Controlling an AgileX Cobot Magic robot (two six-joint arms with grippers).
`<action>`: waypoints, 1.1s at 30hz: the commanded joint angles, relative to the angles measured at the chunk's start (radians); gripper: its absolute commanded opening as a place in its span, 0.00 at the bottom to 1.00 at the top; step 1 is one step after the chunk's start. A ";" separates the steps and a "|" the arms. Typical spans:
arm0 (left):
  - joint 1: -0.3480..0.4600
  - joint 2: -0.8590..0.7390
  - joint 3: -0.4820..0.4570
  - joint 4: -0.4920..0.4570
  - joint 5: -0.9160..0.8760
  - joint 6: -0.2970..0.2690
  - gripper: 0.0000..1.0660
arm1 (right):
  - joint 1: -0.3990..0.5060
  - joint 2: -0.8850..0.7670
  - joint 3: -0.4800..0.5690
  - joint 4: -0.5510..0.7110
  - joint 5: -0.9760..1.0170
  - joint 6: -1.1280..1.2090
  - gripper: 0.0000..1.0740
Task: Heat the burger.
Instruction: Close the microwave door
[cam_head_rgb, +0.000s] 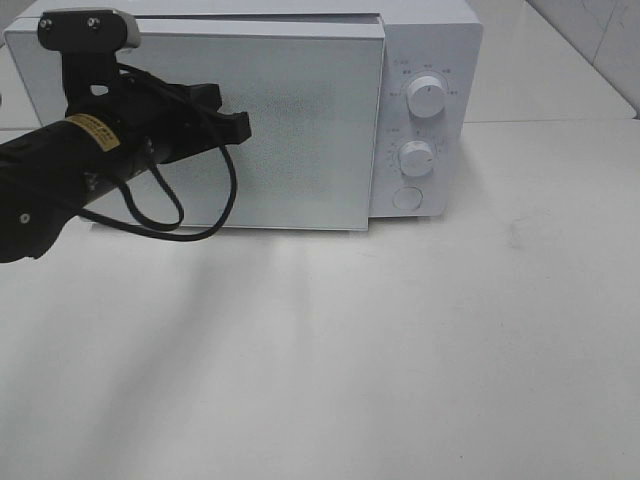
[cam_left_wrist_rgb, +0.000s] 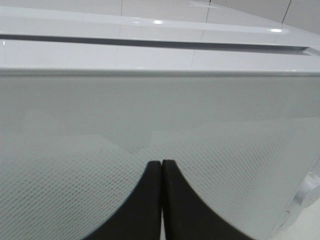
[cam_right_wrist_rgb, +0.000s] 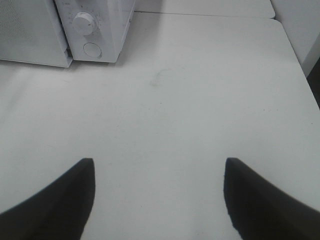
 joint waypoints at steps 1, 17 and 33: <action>-0.020 0.017 -0.043 -0.022 0.022 0.010 0.00 | -0.005 -0.026 0.002 -0.004 -0.010 -0.011 0.64; -0.059 0.137 -0.255 -0.123 0.087 0.064 0.00 | -0.005 -0.026 0.002 -0.004 -0.010 -0.011 0.64; -0.086 0.125 -0.356 -0.059 0.333 0.072 0.00 | -0.005 -0.026 0.002 -0.004 -0.010 -0.011 0.64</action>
